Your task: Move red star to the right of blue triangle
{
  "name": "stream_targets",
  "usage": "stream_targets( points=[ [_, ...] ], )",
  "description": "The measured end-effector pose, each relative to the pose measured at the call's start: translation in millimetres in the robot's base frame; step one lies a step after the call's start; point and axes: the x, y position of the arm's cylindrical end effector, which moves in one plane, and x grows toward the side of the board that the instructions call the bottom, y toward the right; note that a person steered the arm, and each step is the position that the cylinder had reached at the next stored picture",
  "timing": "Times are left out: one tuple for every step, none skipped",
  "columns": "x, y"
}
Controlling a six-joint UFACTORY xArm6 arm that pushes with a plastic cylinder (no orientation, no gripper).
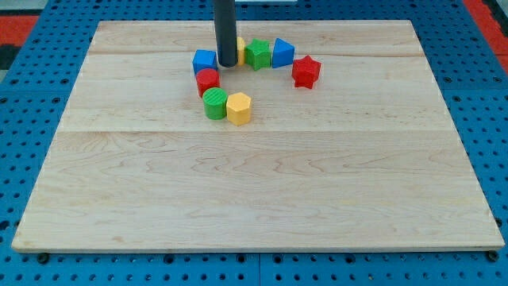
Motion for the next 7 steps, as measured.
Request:
stream_targets(
  points=[
    [41, -7],
    [53, 10],
    [63, 24],
    [65, 77],
    [62, 129],
    [37, 142],
    [26, 151]
  ],
)
